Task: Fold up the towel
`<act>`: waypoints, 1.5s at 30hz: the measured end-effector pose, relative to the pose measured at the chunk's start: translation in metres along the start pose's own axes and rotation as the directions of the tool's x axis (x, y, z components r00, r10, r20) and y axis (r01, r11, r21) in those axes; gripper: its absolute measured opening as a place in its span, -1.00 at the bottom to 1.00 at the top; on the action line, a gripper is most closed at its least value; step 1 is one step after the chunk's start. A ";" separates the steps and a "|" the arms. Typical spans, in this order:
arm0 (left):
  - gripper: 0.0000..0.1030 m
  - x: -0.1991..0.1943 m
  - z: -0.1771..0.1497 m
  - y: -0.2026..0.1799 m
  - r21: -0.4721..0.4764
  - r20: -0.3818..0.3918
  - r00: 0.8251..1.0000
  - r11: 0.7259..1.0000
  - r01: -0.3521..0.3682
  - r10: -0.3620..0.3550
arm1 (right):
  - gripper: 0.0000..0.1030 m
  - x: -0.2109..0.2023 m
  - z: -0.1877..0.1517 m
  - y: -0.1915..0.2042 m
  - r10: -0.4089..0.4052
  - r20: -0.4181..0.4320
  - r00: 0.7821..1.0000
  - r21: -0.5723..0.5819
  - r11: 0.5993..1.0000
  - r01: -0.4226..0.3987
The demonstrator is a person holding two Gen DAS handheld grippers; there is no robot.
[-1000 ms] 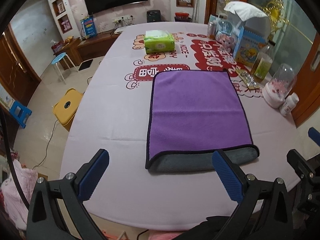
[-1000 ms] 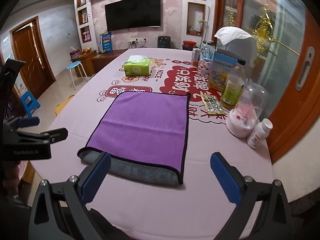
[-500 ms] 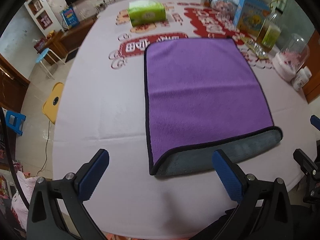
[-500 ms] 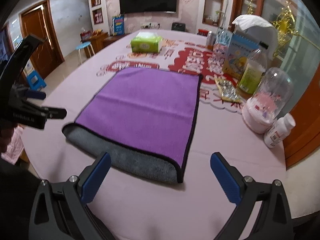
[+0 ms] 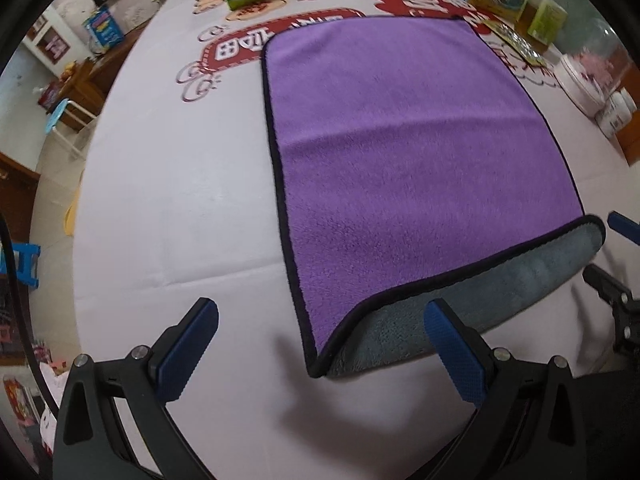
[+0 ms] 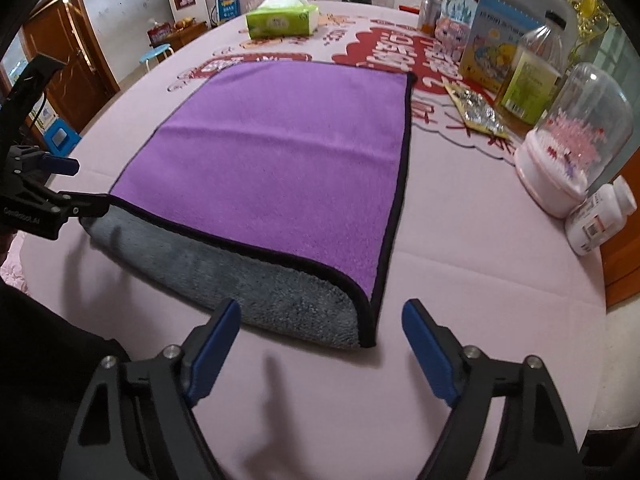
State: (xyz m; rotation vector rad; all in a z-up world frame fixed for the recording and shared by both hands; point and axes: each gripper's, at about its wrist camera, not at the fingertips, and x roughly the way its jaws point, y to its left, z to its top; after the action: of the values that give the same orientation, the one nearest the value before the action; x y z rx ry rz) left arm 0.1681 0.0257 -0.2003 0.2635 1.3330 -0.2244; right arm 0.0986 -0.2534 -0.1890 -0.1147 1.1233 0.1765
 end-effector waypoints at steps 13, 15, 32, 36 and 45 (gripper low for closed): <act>0.41 0.025 -0.003 -0.001 0.002 -0.055 0.997 0.998 0.059 -0.059 | -0.02 0.013 -0.005 -0.009 0.021 -0.025 0.999 0.040 0.999 -0.019; 0.28 0.024 -0.004 -0.004 0.004 -0.058 0.996 0.997 0.073 -0.072 | -0.09 0.013 -0.005 -0.008 0.027 -0.024 0.999 0.041 0.999 -0.026; -0.83 0.017 -0.014 -0.015 -0.004 -0.059 0.993 0.994 0.106 -0.106 | -0.82 0.004 -0.008 -0.015 0.016 -0.002 1.000 0.051 0.999 -0.015; -0.87 0.016 -0.018 -0.012 -0.002 -0.054 0.993 0.994 0.110 -0.109 | -0.90 0.002 -0.007 -0.015 0.012 0.003 1.000 0.042 0.999 -0.012; -0.89 0.007 -0.017 -0.007 -0.026 -0.036 0.993 0.993 0.114 -0.115 | -0.91 -0.007 -0.002 -0.014 0.011 0.045 0.999 0.028 1.000 -0.012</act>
State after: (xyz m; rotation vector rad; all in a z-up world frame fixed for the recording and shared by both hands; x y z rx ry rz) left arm 0.1517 0.0246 -0.2108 0.1725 1.3887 -0.3011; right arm 0.0965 -0.2685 -0.1836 -0.0786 1.0820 0.1721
